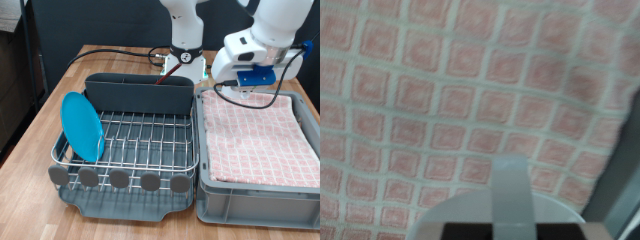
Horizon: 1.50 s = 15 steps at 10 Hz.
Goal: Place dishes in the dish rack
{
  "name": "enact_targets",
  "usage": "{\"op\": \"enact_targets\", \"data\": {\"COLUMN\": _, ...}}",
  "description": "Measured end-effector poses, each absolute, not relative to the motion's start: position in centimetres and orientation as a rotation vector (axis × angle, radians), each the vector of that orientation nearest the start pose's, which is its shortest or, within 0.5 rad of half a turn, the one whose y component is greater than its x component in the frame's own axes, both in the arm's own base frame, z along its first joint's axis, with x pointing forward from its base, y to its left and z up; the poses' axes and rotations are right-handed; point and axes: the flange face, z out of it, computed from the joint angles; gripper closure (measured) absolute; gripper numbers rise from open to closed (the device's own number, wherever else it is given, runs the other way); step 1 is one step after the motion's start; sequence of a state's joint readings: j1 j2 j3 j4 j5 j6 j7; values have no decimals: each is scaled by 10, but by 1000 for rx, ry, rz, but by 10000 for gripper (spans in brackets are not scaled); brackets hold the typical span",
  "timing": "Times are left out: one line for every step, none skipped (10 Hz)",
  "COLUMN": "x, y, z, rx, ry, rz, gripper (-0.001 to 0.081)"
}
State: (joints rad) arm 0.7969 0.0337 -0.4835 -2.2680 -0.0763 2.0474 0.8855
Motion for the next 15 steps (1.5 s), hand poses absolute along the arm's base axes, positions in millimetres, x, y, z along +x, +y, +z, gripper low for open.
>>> {"op": "enact_targets", "data": {"x": 478, "y": 143, "z": 342, "rx": -3224, "ry": 915, "rz": 213, "gripper": 735}}
{"op": "enact_targets", "data": {"x": 488, "y": 135, "z": 356, "rx": -3222, "ry": 974, "rz": 138, "gripper": 735}}
{"op": "enact_targets", "data": {"x": 493, "y": 132, "z": 361, "rx": -3218, "ry": 1027, "rz": 93, "gripper": 735}}
{"op": "enact_targets", "data": {"x": 492, "y": 133, "z": 360, "rx": -3220, "ry": 1012, "rz": 108, "gripper": 735}}
{"op": "enact_targets", "data": {"x": 494, "y": 133, "z": 358, "rx": -3231, "ry": 979, "rz": 95, "gripper": 735}}
{"op": "enact_targets", "data": {"x": 499, "y": 131, "z": 356, "rx": -3232, "ry": 968, "rz": 72, "gripper": 735}}
{"op": "enact_targets", "data": {"x": 507, "y": 123, "z": 353, "rx": -3230, "ry": 978, "rz": 51, "gripper": 735}}
{"op": "enact_targets", "data": {"x": 517, "y": 111, "z": 350, "rx": -3231, "ry": 995, "rz": 38, "gripper": 735}}
{"op": "enact_targets", "data": {"x": 525, "y": 96, "z": 348, "rx": -3238, "ry": 1014, "rz": 40, "gripper": 735}}
{"op": "enact_targets", "data": {"x": 532, "y": 81, "z": 345, "rx": -3245, "ry": 1038, "rz": 55, "gripper": 735}}
{"op": "enact_targets", "data": {"x": 536, "y": 65, "z": 343, "rx": -3250, "ry": 1063, "rz": 74, "gripper": 735}}
{"op": "enact_targets", "data": {"x": 541, "y": 49, "z": 343, "rx": -3252, "ry": 1077, "rz": 79, "gripper": 735}}
{"op": "enact_targets", "data": {"x": 546, "y": 34, "z": 345, "rx": -3270, "ry": 1075, "rz": 62, "gripper": 735}}
{"op": "enact_targets", "data": {"x": 554, "y": 21, "z": 350, "rx": -3295, "ry": 1060, "rz": 23, "gripper": 735}}
{"op": "enact_targets", "data": {"x": 562, "y": 11, "z": 356, "rx": -3308, "ry": 1033, "rz": -26, "gripper": 735}}
